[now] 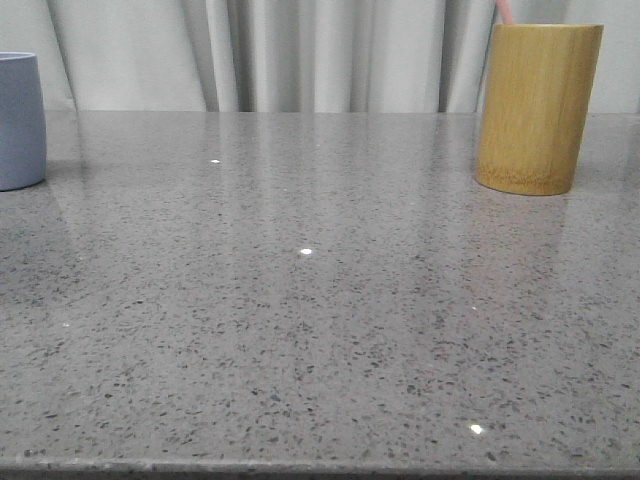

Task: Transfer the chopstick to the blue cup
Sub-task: 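Move the left gripper above the light blue cup, then lower the open left gripper around the blue cup and close it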

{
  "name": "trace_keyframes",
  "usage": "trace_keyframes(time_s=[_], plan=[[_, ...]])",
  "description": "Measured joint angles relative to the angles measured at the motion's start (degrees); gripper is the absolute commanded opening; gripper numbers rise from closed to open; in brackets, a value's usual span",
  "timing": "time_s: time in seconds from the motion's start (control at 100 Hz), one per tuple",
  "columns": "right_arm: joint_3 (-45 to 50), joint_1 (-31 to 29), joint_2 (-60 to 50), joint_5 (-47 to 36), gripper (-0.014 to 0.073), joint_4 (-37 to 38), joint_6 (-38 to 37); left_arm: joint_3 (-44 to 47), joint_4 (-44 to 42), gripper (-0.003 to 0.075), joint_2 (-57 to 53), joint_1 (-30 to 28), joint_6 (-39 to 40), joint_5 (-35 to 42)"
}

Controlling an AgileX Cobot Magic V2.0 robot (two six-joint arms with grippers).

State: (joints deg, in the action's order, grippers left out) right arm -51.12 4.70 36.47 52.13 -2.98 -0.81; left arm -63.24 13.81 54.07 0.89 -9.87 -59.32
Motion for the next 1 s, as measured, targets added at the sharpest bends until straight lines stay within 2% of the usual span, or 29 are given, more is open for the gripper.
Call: trace_keyframes(time_s=[0.24,0.43,0.77,1.0], plan=[[0.0,0.0,0.0,-0.1,0.051,0.0,0.0,-0.5,0.0,0.0552,0.3,0.0,-0.1,0.5],[0.0,0.0,0.0,-0.3,0.051,0.0,0.0,-6.4,0.1,0.0542,3.9,0.0,-0.1,0.4],[0.0,0.0,0.0,-0.3,0.051,0.0,0.0,-20.6,0.1,0.0524,19.0,0.0,-0.1,-4.5],[0.0,0.0,0.0,-0.3,0.051,0.0,0.0,-26.0,0.8,0.0524,28.2,0.0,-0.1,-6.4]])
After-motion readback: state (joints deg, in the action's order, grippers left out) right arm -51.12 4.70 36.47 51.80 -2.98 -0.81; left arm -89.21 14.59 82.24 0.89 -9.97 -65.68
